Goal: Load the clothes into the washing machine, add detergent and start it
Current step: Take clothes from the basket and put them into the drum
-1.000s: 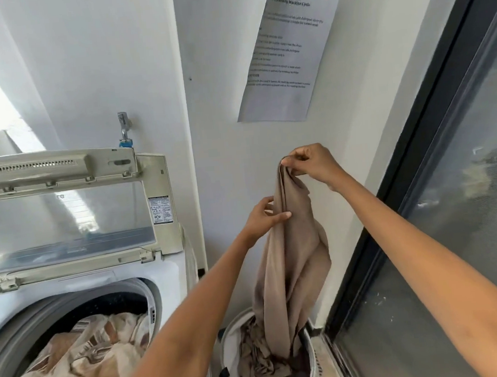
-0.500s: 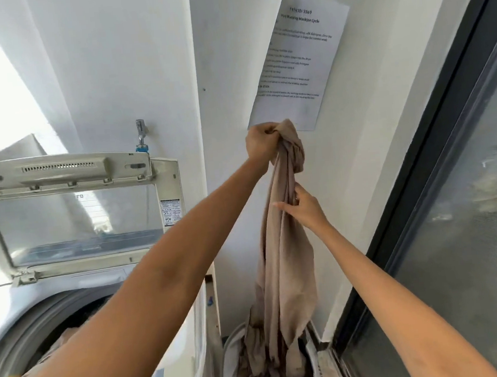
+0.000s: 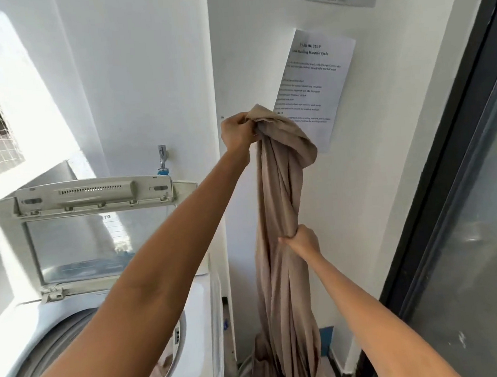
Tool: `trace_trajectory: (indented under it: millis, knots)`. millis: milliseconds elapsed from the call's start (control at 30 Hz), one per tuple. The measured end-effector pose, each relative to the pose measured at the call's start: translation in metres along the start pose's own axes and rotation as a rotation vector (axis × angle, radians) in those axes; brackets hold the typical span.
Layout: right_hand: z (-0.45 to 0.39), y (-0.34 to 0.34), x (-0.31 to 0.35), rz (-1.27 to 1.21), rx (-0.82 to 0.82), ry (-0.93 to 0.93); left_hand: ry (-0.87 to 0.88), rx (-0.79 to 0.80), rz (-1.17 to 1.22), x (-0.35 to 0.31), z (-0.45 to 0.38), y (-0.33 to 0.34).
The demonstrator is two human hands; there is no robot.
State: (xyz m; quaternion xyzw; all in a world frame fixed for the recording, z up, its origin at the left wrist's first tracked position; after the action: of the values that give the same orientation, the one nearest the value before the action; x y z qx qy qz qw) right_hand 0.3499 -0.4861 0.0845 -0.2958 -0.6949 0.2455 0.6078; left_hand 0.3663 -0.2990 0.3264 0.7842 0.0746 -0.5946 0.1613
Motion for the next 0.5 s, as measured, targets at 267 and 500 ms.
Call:
trace_trajectory:
  millis: [267, 500]
  knots:
    - [-0.043, -0.127, 0.008, -0.035, -0.214, 0.058, -0.228, -0.168, -0.275, 0.079, -0.022, -0.089]
    - [-0.093, -0.224, 0.104, -0.461, -0.441, -0.058, -0.289, 0.042, -0.392, 0.098, -0.004, -0.038]
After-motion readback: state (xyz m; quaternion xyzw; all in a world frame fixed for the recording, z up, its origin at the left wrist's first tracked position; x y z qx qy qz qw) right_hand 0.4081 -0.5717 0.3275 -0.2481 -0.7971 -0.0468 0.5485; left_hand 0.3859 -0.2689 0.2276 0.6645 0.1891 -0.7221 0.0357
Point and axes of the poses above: each hand's wrist, its own z-axis away from the middle knuckle, its own y-axis out of the palm, x = y × z, the point moved 7 cm from there along -z, towards the middle knuckle, and after that the axes turned 8 degrees about -y, right-handed, at the moved point
